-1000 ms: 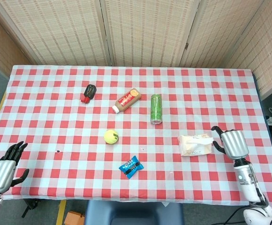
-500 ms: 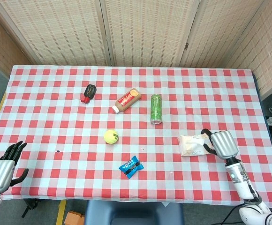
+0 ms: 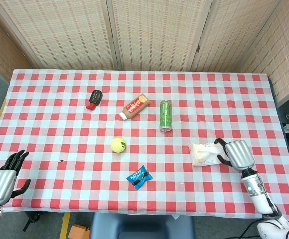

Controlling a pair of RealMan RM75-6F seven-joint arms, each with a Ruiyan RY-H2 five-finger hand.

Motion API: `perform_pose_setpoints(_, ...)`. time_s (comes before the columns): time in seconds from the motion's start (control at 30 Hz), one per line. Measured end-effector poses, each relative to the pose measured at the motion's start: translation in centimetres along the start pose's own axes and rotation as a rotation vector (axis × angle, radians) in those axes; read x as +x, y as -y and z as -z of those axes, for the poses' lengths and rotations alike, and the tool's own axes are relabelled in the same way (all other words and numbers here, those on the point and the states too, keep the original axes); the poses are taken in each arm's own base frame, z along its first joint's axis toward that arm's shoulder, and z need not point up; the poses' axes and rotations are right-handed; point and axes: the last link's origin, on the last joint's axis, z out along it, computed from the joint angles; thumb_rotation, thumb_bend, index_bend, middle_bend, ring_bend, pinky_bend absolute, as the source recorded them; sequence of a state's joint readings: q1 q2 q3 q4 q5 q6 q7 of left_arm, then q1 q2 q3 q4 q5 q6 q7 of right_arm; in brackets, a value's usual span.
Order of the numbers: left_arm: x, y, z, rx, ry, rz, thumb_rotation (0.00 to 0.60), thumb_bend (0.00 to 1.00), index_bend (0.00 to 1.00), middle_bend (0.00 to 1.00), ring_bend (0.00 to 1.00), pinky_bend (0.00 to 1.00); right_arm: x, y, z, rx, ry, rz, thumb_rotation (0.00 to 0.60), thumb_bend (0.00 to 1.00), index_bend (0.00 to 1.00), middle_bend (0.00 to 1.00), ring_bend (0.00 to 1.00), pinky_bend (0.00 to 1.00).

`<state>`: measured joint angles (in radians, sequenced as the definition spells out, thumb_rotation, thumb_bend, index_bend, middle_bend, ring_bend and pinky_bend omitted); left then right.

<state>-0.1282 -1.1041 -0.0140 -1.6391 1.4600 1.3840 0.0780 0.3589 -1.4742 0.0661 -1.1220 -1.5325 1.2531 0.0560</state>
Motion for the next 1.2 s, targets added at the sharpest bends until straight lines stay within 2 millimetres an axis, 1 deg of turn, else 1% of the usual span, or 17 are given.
perform_pose_setpoints(0.07, 0.0, 0.0, 0.0, 0.0, 0.0, 0.001, 0.6, 0.39, 0.06, 0.0, 0.04, 0.36, -0.2, 0.2, 0.1, 0.007, 0.019, 0.0, 0.6, 0.18, 0.34, 0.88, 0.79, 0.78)
perform_pose_setpoints(0.13, 0.0, 0.0, 0.0, 0.0, 0.0, 0.002, 0.6, 0.39, 0.06, 0.0, 0.04, 0.36, -0.2, 0.2, 0.1, 0.009, 0.02, 0.007, 0.6, 0.18, 0.36, 0.88, 0.79, 0.78)
perform_pose_setpoints(0.23, 0.0, 0.0, 0.0, -0.003, -0.002, 0.001, 0.6, 0.39, 0.06, 0.0, 0.04, 0.36, -0.3, 0.3, -0.1, 0.0, 0.007, 0.018, 0.6, 0.18, 0.45, 0.88, 0.79, 0.78)
perform_pose_setpoints(0.33, 0.0, 0.0, 0.1, -0.003, -0.001, -0.002, 0.6, 0.39, 0.06, 0.0, 0.04, 0.36, -0.4, 0.2, -0.3, -0.016, -0.009, 0.025, 0.6, 0.19, 0.51, 0.88, 0.79, 0.78)
perform_pose_setpoints(0.47, 0.0, 0.0, 0.0, 0.0, 0.002, -0.003, 0.6, 0.39, 0.06, 0.0, 0.04, 0.36, -0.5, -0.1, -0.5, -0.038, -0.03, 0.049, 0.6, 0.23, 0.56, 0.88, 0.79, 0.79)
perform_pose_setpoints(0.67, -0.1, -0.1, 0.0, -0.001, 0.006, -0.006, 0.6, 0.39, 0.06, 0.0, 0.04, 0.36, -0.8, -0.5, -0.9, -0.078, -0.039, 0.083, 0.6, 0.27, 0.57, 0.88, 0.79, 0.79)
perform_pose_setpoints(1.03, 0.0, -0.1, 0.1, -0.003, 0.006, -0.006, 0.6, 0.39, 0.06, 0.0, 0.04, 0.36, -1.1, -0.6, -1.1, -0.116, -0.041, 0.114, 0.6, 0.34, 0.5, 0.88, 0.78, 0.79)
perform_pose_setpoints(1.1, 0.0, -0.1, 0.1, -0.004, 0.005, -0.006, 0.6, 0.39, 0.06, 0.0, 0.04, 0.36, -1.2, -0.6, -1.1, -0.117, -0.035, 0.119, 0.6, 0.35, 0.51, 0.88, 0.78, 0.79)
perform_pose_setpoints(1.2, 0.0, -0.1, 0.1, -0.003, 0.004, -0.006, 0.6, 0.39, 0.06, 0.0, 0.04, 0.36, -1.2, -0.5, -1.1, -0.115, -0.032, 0.124, 0.6, 0.38, 0.56, 0.88, 0.77, 0.79)
